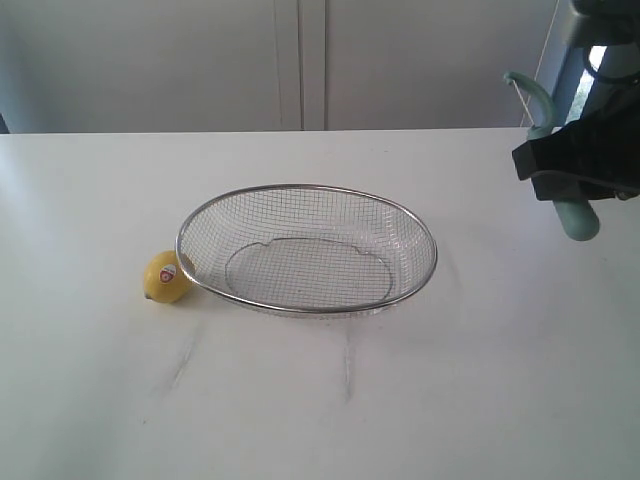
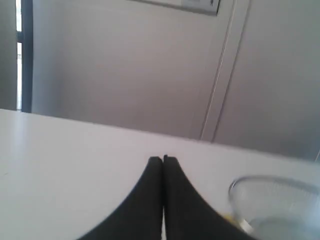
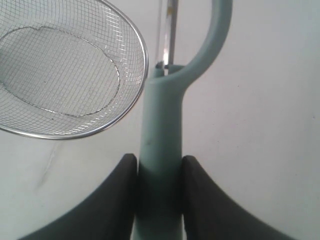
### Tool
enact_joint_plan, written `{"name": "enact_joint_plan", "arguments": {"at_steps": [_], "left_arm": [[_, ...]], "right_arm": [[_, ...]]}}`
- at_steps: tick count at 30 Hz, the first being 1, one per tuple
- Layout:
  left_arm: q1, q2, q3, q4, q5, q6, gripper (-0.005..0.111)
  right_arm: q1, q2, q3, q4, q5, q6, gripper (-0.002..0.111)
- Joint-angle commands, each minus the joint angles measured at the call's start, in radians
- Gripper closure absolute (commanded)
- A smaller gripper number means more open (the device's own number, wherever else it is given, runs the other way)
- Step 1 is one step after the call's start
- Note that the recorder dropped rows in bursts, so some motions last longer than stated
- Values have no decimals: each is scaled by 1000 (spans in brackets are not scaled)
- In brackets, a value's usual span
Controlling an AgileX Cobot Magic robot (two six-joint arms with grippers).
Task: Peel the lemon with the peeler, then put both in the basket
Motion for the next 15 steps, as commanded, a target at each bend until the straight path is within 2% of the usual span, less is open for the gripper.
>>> {"name": "enact_joint_plan", "arguments": {"at_steps": [1,5,7,15], "left_arm": [[-4,-3,-19,111,-127,-218,106],[-4,85,-120,341,-32,-344,107],[-4,155,-173,394,28,-349,107],[-11,530,-407,445,369,-345,107]], "right_arm": [[-1,-8,3,5,-15,1,108],[-1,-8,3,5,-15,1,108],[-1,-8,3,5,-15,1,108],[-1,-8,3,5,-15,1,108]]}}
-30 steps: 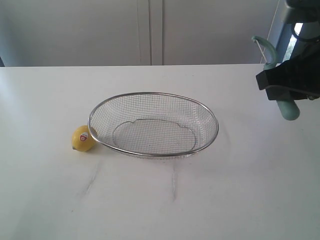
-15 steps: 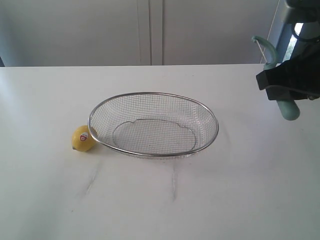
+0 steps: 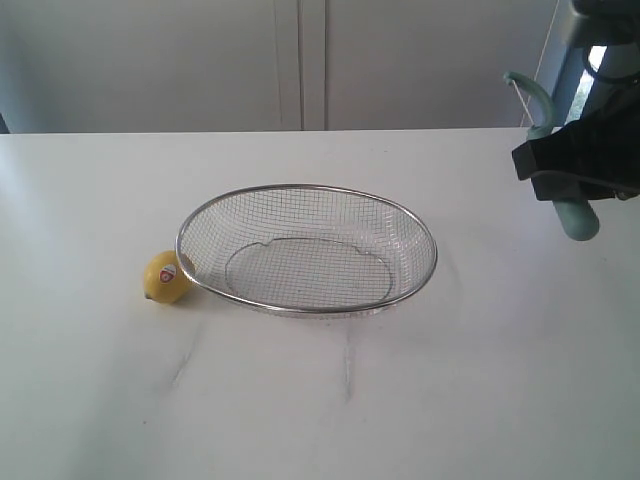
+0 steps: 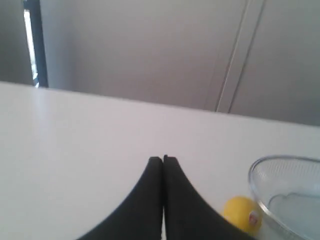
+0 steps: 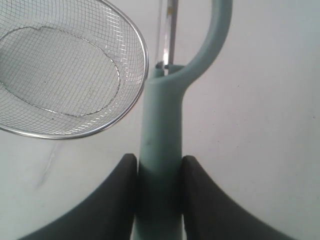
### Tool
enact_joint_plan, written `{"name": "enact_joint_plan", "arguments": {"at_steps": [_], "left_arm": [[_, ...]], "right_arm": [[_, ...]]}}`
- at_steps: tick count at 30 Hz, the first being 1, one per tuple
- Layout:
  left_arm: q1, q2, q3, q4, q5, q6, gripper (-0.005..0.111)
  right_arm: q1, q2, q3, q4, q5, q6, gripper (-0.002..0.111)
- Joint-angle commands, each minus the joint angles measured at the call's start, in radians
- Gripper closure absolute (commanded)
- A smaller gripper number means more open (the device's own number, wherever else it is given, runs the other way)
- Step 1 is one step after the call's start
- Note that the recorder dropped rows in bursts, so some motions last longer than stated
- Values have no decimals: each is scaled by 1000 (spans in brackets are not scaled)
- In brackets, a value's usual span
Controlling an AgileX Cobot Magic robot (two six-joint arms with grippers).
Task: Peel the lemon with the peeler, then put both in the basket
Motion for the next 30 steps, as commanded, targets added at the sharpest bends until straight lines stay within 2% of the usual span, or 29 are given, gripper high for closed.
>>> {"name": "enact_joint_plan", "arguments": {"at_steps": [1,3,8,12,14,16,21,25,27,30], "left_arm": [[-24,197,-136,-2,224,-6,107],[-65,244,-189,-51,305,67,107],[-205,374,-329,-300,405,424,107],[-274,555,-496,-328,655,528,107],[-283,642,-559,-328,719,563,107],[-283,716,-607,-328,711,571,107],[-283,820,-628,-328,520,580,106],[-283,888,-628,-330,479,628,91],[-283,921,-628,-335,471,628,79],[-283,971,-628,-359,462,628,54]], "right_arm": [[-1,-8,3,5,-15,1,108],[-1,-8,3,5,-15,1,108],[-1,-8,3,5,-15,1,108],[-1,-8,3,5,-15,1,108],[-1,-8,3,5,-15,1,108],[-1,-8,3,5,-15,1,108],[-1,-8,3,5,-15,1,108],[-1,-8,3,5,-15,1,108],[-1,-8,3,5,-15,1,108],[-1,-8,3,5,-15,1,108]]}}
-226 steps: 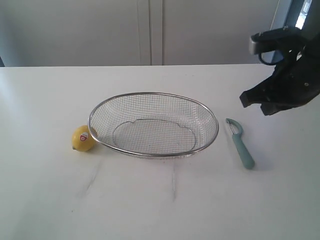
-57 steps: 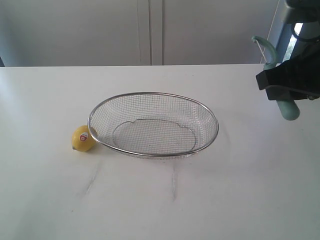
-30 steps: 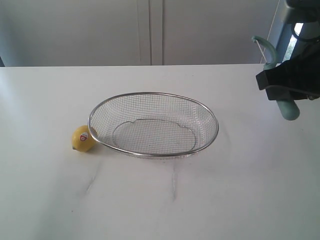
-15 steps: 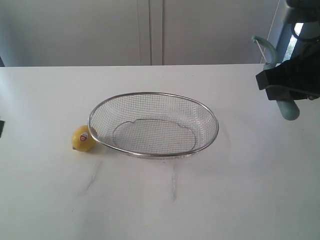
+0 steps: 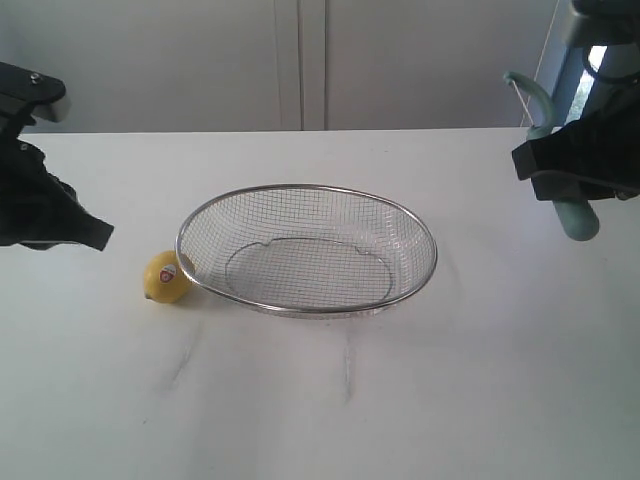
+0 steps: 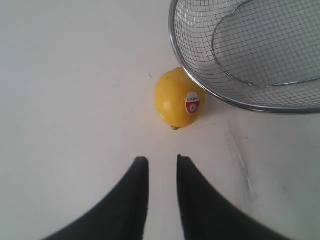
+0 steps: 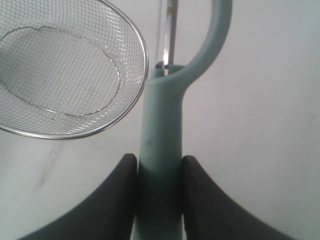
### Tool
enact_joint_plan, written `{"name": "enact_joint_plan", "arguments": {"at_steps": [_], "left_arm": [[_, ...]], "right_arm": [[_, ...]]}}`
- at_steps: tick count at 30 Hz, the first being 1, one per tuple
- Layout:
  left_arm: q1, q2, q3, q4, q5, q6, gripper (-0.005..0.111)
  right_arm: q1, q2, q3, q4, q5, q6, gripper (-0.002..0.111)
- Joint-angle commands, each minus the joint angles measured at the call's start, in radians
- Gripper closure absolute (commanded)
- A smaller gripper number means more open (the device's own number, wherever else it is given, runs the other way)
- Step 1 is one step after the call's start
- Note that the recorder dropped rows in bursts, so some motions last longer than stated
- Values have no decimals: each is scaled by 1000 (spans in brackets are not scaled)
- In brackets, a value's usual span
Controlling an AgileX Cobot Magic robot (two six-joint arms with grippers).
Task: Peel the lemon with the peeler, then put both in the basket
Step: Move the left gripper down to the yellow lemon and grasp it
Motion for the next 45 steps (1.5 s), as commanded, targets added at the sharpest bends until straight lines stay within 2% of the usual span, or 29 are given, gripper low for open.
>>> {"name": "enact_joint_plan", "arguments": {"at_steps": [1,4,6,21,26,31,45], "left_arm": [[-5,69,-4,-35,-14,9,46],[-5,114,-4,-35,-36,34,28],[-7,144,-4,-35,-62,59,23],[-6,321,-4,-35,-245,218,23],[-40,351,-4,-35,-279,267,18],[-68,371,-4,-35,-340,269,16],[-68,438,-4,-35,-422,266,16]], "right_arm": [[-1,-8,3,5,-15,1,108],[-1,-8,3,5,-15,1,108],[-1,-8,3,5,-15,1,108],[-1,-8,3,5,-15,1,108],[-1,-8,3,5,-15,1,108],[-1,-8,3,5,-15,1,108],[-1,-8,3,5,-15,1,108]]}}
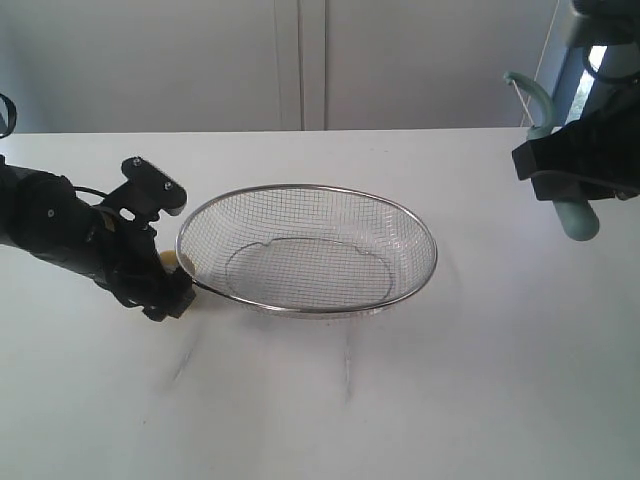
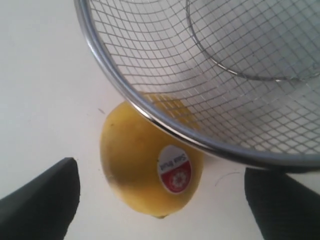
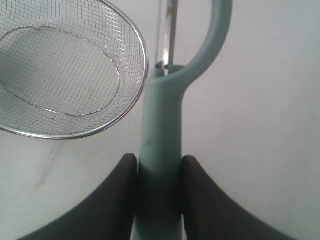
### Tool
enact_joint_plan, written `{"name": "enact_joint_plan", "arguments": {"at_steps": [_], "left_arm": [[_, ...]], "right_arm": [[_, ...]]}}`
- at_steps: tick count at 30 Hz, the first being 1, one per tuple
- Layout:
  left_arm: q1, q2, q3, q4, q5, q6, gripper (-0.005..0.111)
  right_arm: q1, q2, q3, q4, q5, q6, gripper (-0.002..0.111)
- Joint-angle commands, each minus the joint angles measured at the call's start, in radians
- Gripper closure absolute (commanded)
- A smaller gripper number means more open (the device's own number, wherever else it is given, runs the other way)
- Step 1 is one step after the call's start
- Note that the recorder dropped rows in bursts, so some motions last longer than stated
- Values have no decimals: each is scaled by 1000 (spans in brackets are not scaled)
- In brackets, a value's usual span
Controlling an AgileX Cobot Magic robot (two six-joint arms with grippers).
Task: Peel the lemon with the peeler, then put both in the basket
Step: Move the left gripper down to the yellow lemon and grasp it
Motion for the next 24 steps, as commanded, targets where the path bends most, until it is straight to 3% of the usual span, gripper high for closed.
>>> {"name": "enact_joint_plan", "arguments": {"at_steps": [1,24], "left_arm": [[-6,4,-4,-11,-36,2,16],[-6,67,-4,-6,-79,7,20]], "right_arm": [[-1,-8,3,5,-15,1,108],[-1,-8,3,5,-15,1,108]]}}
